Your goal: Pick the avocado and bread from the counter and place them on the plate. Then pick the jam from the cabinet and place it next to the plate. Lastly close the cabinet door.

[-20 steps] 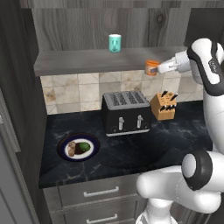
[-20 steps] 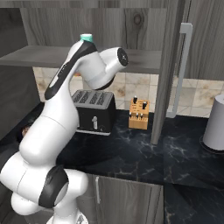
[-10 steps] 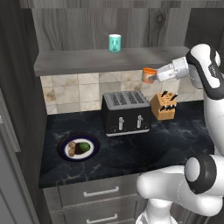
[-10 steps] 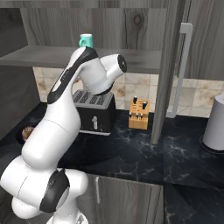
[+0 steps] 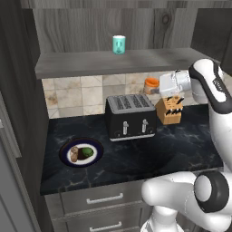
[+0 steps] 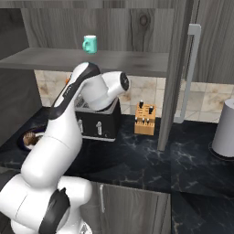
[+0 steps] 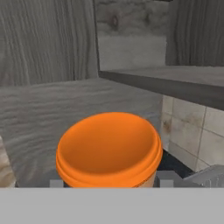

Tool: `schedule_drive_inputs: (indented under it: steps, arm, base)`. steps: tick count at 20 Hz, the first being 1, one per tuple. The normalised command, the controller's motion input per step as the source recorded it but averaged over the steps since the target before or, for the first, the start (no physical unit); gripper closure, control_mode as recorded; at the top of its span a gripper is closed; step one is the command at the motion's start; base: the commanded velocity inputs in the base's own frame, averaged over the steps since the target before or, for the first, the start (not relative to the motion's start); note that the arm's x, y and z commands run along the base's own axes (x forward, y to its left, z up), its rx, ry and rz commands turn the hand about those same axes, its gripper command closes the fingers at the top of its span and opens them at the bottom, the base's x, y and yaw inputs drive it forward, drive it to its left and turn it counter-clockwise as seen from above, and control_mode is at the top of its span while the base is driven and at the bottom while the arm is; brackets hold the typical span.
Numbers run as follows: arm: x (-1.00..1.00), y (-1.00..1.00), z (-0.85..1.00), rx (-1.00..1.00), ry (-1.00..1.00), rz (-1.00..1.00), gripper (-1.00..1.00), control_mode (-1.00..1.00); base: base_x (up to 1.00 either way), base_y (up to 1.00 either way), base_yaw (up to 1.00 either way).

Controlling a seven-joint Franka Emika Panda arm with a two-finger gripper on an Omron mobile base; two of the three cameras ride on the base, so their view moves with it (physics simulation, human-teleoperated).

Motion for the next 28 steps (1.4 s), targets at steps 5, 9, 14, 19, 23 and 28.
schedule_drive_inputs:
  steps: [5, 9, 14, 19, 23, 28]
  arm:
    - [-0.11, 0.10, -0.38, 0.00, -0.22, 0.01, 1.00, -1.00]
    - [-0.09, 0.13, -0.36, 0.00, -0.14, 0.02, 1.00, -1.00]
    - [-0.03, 0.17, -0.30, 0.00, -0.01, 0.06, 1.00, -1.00]
    - [-0.02, 0.13, -0.32, 0.00, 0.01, 0.11, 1.00, -1.00]
    - [0.00, 0.14, -0.37, 0.00, 0.00, 0.10, 1.00, -1.00]
    - [0.00, 0.12, -0.41, 0.00, 0.06, 0.09, 1.00, -1.00]
  base:
    - [0.00, 0.00, 0.00]
    - [0.00, 0.00, 0.00]
    - [0.00, 0.00, 0.00]
    - [0.00, 0.00, 0.00]
    - [0.00, 0.00, 0.00]
    - [0.00, 0.00, 0.00]
